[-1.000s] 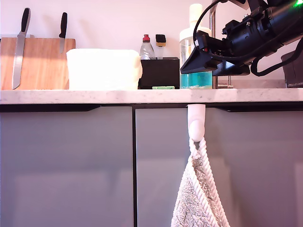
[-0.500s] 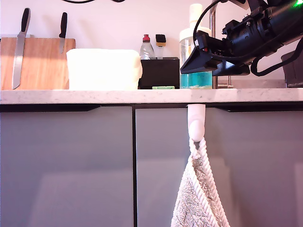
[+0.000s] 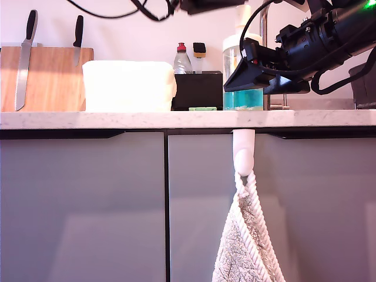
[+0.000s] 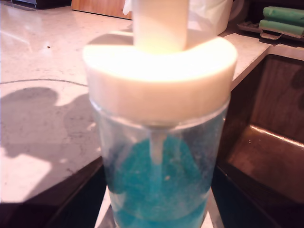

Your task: Press the soap dispenser from the top, so some soap is dispensed

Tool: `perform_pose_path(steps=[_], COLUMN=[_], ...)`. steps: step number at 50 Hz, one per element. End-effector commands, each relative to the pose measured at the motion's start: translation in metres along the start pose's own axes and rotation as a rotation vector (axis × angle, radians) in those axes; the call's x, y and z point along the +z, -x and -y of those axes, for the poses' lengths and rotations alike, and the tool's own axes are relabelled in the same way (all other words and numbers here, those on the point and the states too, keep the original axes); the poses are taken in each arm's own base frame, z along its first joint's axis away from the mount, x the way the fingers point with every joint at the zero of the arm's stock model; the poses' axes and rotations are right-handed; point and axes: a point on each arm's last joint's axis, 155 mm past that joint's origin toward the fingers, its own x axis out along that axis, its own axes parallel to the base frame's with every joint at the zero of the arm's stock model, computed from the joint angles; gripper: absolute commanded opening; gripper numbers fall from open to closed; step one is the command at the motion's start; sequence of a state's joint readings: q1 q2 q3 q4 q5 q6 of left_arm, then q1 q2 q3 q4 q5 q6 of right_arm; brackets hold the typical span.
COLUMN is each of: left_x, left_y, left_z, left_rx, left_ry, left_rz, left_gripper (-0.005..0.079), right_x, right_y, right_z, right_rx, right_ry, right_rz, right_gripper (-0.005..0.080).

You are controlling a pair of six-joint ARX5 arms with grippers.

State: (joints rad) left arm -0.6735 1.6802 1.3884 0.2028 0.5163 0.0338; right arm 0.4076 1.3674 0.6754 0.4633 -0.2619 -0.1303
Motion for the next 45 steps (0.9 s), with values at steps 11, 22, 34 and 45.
perform_pose_path(steps=[11, 22, 34, 45], left_x=[-0.017, -0.047, -0.074, -0.092], left_y=[-0.011, -0.011, -0.015, -0.014], left_z=[-0.001, 0.001, 0.000, -0.001], left_rx=[-0.013, -0.026, -0.034, -0.037], left_ry=[-0.024, -0.017, 0.016, 0.048], left_rz=[-0.082, -0.186, -0.254, -0.309], left_gripper=[0.0070, 0.0070, 0.0070, 0.0070], right_x=[0.003, 0.003, 0.003, 0.003], right_y=[-0.002, -0.002, -0.002, -0.002], right_z=[-0.001, -0.001, -0.001, -0.001], right_rx=[0.003, 0.004, 0.003, 0.003], right_ry=[0.004, 0.004, 0.004, 0.005], right_rz=[0.006, 0.006, 0.006, 0.006], right_gripper=[0.0405, 0.0405, 0.0406, 0.0406])
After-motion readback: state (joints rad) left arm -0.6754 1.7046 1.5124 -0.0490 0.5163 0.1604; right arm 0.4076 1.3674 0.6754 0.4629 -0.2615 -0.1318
